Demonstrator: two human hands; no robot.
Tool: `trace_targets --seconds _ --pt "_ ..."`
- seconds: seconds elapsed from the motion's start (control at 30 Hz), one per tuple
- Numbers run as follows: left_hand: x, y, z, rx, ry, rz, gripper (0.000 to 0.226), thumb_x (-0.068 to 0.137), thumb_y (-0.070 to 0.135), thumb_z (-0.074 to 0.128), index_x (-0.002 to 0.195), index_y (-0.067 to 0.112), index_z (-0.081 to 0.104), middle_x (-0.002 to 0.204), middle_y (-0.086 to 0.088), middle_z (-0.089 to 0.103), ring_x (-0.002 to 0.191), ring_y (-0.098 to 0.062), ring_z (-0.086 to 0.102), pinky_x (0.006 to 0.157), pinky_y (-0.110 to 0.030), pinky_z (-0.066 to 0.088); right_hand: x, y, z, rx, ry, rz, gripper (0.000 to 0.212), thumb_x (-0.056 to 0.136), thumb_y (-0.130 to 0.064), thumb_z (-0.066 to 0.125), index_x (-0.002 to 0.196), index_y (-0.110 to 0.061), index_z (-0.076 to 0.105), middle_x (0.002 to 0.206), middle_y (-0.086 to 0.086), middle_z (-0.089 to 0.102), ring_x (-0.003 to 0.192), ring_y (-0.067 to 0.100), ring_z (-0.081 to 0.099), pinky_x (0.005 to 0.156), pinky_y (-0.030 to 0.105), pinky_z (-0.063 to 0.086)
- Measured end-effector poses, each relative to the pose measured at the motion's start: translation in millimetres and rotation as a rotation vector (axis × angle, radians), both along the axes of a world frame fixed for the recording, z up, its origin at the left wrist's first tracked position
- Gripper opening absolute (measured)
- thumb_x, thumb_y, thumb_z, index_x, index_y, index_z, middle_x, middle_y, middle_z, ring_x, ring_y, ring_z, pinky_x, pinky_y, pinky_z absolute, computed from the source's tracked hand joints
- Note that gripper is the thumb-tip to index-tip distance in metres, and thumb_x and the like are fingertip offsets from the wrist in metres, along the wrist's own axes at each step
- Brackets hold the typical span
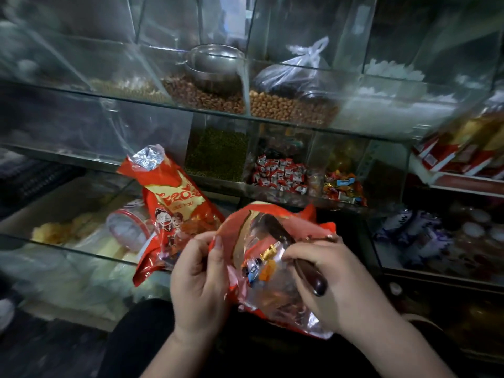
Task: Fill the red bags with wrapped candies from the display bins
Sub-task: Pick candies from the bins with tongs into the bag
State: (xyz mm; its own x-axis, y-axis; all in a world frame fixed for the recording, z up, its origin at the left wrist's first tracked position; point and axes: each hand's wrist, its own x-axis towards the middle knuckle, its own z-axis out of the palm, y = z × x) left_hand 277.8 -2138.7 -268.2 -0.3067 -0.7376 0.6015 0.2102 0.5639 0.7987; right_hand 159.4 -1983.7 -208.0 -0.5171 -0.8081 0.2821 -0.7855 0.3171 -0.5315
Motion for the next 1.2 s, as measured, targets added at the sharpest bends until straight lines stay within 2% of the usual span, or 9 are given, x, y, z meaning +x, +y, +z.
trace_targets --seconds 0.1,0.2,0.37,0.6,0.8,0.93,1.03,1.1,1.2 --pt "-9.0 -5.1 -12.3 -0.053 -0.102 -0.033 0.012 0.100 0.029 0.051 0.099 0.032 0.062 0.094 0.019 0.065 0.087 -0.003 0.064 0.073 -0.015 0.047 -7.4 -6.8 -34.0 -0.064 -0.133 -0.106 0.018 0.083 -0.003 0.070 0.079 -0.019 0.077 0.074 -0.007 0.072 0.074 0.009 0.067 0.067 0.028 0.054" --pt "-20.0 -11.3 -11.4 -0.107 -0.163 -0.039 0.013 0.101 0.031 0.049 0.100 0.038 0.060 0.094 0.023 0.064 0.087 -0.001 0.064 0.072 -0.012 0.046 -17.9 -5.9 -48.0 -0.141 -0.303 -0.323 0.012 0.090 -0.019 0.073 0.082 -0.027 0.079 0.087 -0.014 0.073 0.089 -0.003 0.065 0.076 0.007 0.048" --pt "-37.8 -11.8 -14.6 -0.128 -0.215 -0.107 0.014 0.101 0.031 0.051 0.099 0.041 0.060 0.094 0.021 0.065 0.087 -0.003 0.065 0.071 -0.015 0.049 -25.9 -10.7 -60.0 -0.133 -0.266 -0.425 0.027 0.090 -0.019 0.074 0.064 -0.012 0.071 0.066 -0.006 0.072 0.075 0.010 0.069 0.085 0.036 0.056" --pt "-43.5 -16.7 -21.8 -0.087 -0.190 -0.154 0.012 0.100 0.035 0.052 0.095 0.039 0.062 0.091 0.018 0.067 0.083 -0.002 0.065 0.067 -0.007 0.044 -36.1 -12.9 -66.7 -0.288 -0.475 -0.562 0.019 0.088 -0.014 0.077 0.070 -0.019 0.075 0.080 -0.009 0.078 0.082 0.003 0.073 0.080 0.014 0.054" --pt "-64.0 -26.7 -11.5 -0.132 -0.247 -0.163 0.011 0.100 0.032 0.053 0.094 0.036 0.062 0.090 0.020 0.066 0.082 0.000 0.064 0.066 -0.008 0.043 -39.8 -22.5 -69.3 -0.288 -0.508 -0.640 0.006 0.089 -0.020 0.074 0.088 -0.014 0.077 0.100 0.006 0.076 0.098 0.021 0.072 0.096 0.036 0.057" --pt "-80.0 -36.9 -2.3 -0.178 -0.269 -0.249 0.010 0.100 0.031 0.054 0.097 0.032 0.064 0.091 0.019 0.066 0.083 -0.003 0.065 0.066 -0.014 0.048 -50.3 -29.9 -65.9 -0.321 -0.615 -0.669 0.024 0.090 -0.024 0.074 0.109 -0.009 0.075 0.106 0.012 0.075 0.098 0.027 0.074 0.093 0.042 0.060" --pt "-92.0 -41.4 4.3 -0.199 -0.247 -0.302 0.011 0.100 0.031 0.055 0.101 0.030 0.066 0.093 0.018 0.068 0.084 -0.006 0.067 0.068 -0.021 0.052 -54.8 -33.1 -61.3 -0.381 -0.546 -0.647 0.008 0.091 -0.020 0.075 0.087 -0.026 0.079 0.104 0.006 0.075 0.101 0.023 0.072 0.098 0.039 0.057" --pt "-98.4 -43.3 6.8 -0.225 -0.224 -0.335 0.011 0.100 0.028 0.056 0.103 0.029 0.066 0.094 0.017 0.068 0.085 -0.008 0.068 0.068 -0.022 0.052 -57.8 -32.5 -62.0 -0.366 -0.478 -0.656 0.025 0.091 -0.020 0.074 0.069 -0.033 0.073 0.099 0.003 0.076 0.101 0.021 0.070 0.099 0.035 0.055" --pt "-98.5 -44.8 -2.4 -0.200 -0.241 -0.371 0.013 0.099 0.029 0.056 0.105 0.030 0.067 0.097 0.017 0.069 0.088 -0.008 0.069 0.071 -0.019 0.052 -60.7 -32.0 -74.4 -0.345 -0.531 -0.668 0.008 0.091 -0.022 0.072 0.088 -0.017 0.077 0.106 0.009 0.075 0.102 0.022 0.071 0.100 0.035 0.056"
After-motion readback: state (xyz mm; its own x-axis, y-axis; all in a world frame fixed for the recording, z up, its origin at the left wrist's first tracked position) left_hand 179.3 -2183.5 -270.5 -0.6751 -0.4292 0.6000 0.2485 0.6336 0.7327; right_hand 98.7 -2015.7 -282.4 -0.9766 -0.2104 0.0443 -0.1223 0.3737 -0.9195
